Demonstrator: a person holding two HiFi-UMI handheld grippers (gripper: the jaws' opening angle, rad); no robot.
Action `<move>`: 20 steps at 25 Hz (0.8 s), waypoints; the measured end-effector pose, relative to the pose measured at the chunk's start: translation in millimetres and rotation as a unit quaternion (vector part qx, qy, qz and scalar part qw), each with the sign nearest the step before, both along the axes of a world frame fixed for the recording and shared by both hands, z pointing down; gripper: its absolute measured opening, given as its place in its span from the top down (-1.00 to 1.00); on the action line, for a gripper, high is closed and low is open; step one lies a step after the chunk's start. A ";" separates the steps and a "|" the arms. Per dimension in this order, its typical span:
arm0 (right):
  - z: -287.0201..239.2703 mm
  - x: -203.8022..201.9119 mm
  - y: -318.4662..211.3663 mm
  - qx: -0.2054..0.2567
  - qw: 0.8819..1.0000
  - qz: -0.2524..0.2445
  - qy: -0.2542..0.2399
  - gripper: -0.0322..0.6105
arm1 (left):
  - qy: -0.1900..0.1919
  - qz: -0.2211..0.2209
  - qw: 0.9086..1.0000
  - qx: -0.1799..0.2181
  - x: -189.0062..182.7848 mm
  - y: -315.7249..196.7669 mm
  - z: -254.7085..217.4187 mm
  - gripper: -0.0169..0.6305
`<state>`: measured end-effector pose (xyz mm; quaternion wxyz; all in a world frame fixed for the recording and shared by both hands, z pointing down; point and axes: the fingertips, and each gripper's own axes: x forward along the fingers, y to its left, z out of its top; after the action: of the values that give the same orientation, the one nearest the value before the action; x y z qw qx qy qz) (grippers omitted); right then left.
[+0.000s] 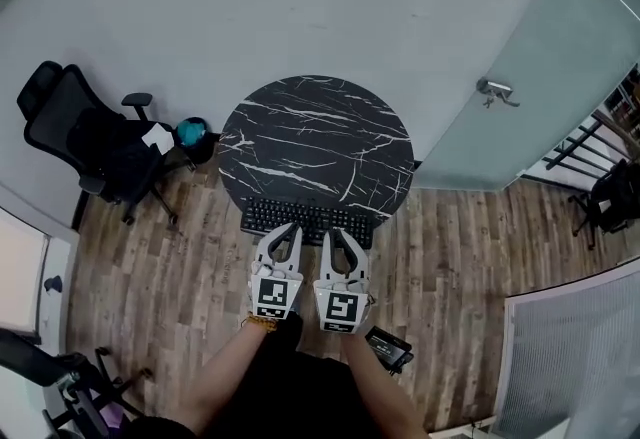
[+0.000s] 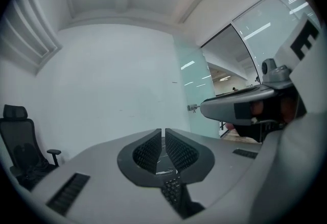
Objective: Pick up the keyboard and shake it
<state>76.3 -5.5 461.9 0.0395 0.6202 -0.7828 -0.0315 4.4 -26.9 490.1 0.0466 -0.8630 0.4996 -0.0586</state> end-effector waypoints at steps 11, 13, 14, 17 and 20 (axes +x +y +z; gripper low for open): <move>18.2 -7.8 117.0 -0.025 1.000 0.003 -0.007 0.80 | -0.008 -0.025 1.000 -0.012 -14.1 135.3 0.0 0.91; 23.3 -14.1 132.4 -0.031 0.999 0.001 -0.008 0.80 | -0.011 -0.025 1.000 -0.015 -19.3 150.9 3.1 0.91; 24.5 -16.9 138.5 -0.032 0.999 0.001 -0.007 0.80 | -0.011 -0.024 1.000 -0.015 -21.6 156.5 4.6 0.91; 22.6 -23.6 151.4 -0.027 1.000 0.006 0.002 0.80 | -0.007 -0.020 1.000 -0.013 -26.1 166.2 8.6 0.91; 18.6 -28.6 154.0 -0.022 1.000 0.019 0.007 0.80 | -0.007 -0.002 1.000 -0.007 -25.8 168.3 7.9 0.91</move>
<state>47.7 148.5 480.5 0.0592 0.6338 -0.7710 -0.0184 -21.4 141.4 498.0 0.0436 -0.8617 0.5009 -0.0685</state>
